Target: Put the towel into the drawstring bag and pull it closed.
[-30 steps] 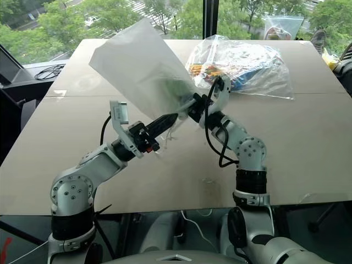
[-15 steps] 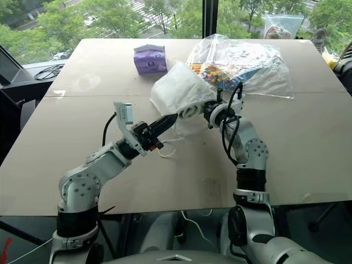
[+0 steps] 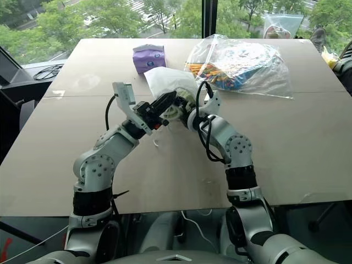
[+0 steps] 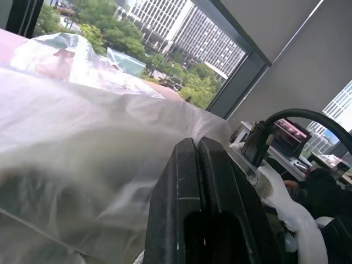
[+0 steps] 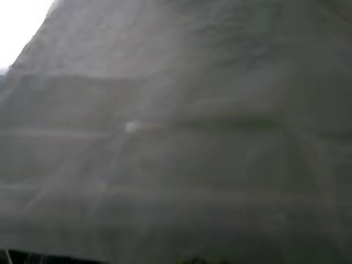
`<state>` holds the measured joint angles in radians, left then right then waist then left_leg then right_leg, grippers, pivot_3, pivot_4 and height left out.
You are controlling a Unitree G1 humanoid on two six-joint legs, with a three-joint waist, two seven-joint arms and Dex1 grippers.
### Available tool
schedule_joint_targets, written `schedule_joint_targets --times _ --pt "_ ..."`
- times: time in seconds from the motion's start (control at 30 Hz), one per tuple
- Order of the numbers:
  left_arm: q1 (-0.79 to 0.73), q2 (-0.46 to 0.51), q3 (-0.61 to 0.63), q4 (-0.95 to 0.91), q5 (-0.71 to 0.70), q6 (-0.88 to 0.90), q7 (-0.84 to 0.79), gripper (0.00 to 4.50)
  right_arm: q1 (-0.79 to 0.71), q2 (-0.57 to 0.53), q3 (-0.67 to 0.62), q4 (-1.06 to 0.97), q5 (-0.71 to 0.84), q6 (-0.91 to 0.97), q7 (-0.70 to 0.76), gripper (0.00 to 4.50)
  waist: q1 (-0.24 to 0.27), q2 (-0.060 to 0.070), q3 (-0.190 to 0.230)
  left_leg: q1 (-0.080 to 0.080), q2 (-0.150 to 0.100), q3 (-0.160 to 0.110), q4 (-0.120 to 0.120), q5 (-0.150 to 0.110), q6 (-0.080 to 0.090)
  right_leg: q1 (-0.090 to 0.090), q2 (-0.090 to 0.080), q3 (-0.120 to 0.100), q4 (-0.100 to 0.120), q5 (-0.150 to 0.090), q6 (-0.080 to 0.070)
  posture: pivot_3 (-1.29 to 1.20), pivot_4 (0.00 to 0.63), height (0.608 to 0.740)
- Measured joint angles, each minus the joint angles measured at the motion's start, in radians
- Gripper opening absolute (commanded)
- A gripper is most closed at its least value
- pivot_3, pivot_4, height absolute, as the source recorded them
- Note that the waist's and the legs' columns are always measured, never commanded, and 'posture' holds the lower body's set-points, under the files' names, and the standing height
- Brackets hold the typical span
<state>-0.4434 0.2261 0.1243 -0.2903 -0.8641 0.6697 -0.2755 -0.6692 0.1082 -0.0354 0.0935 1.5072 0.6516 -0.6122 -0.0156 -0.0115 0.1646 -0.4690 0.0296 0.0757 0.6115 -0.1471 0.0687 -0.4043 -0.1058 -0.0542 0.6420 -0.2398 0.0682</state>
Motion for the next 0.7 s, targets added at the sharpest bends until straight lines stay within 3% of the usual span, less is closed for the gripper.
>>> schedule_joint_targets --times 0.27,0.4,0.47,0.57,0.63,0.7 --pt "-0.011 -0.003 0.033 0.039 0.0 0.0 -0.003 0.0 0.048 -0.251 0.014 -0.132 -0.068 0.215 0.223 3.79 0.003 0.0 0.0 -0.001 0.0 0.0 0.001 0.0 0.0 0.0 0.0 0.0 0.0 0.0 0.0 0.0 0.15 0.739" --pt "-0.013 -0.011 0.033 0.047 0.0 0.0 -0.004 0.0 0.103 -0.316 -0.014 -0.191 -0.008 0.291 0.35 3.79 0.002 0.0 0.0 -0.001 0.001 0.0 0.001 0.0 0.0 0.0 0.001 0.0 0.0 0.0 0.001 0.0 0.15 0.739" --pt "-0.012 -0.016 0.033 0.049 0.001 0.0 -0.004 0.0 0.128 -0.423 -0.001 -0.276 -0.039 0.323 0.504 3.79 0.005 0.0 0.001 -0.001 0.001 0.0 0.001 0.0 0.001 0.0 0.001 0.0 -0.001 0.0 0.001 0.0 0.15 0.739" --pt "-0.012 -0.016 0.038 0.05 0.003 0.0 -0.003 0.0 0.165 -0.6 0.057 -0.371 -0.22 0.296 0.723 3.79 0.01 -0.001 0.001 -0.001 0.0 0.0 0.002 0.0 0.001 0.0 0.0 -0.001 -0.002 0.0 0.0 0.0 0.15 0.739" --pt "-0.01 -0.016 0.043 0.05 0.004 0.0 -0.003 0.0 0.228 -0.768 0.195 -0.39 -0.497 0.196 0.908 3.79 0.012 -0.001 0.001 -0.001 0.001 0.0 0.002 -0.001 0.0 0.0 0.001 -0.001 -0.002 0.0 0.0 0.0 0.15 0.739" --pt "-0.008 -0.016 0.045 0.05 0.006 0.0 -0.003 0.0 0.255 -0.817 0.28 -0.367 -0.687 0.103 0.989 3.79 0.009 -0.002 0.002 -0.001 0.001 0.0 0.002 -0.001 0.0 0.0 0.001 -0.001 -0.002 0.0 0.0 0.0 0.15 0.739"
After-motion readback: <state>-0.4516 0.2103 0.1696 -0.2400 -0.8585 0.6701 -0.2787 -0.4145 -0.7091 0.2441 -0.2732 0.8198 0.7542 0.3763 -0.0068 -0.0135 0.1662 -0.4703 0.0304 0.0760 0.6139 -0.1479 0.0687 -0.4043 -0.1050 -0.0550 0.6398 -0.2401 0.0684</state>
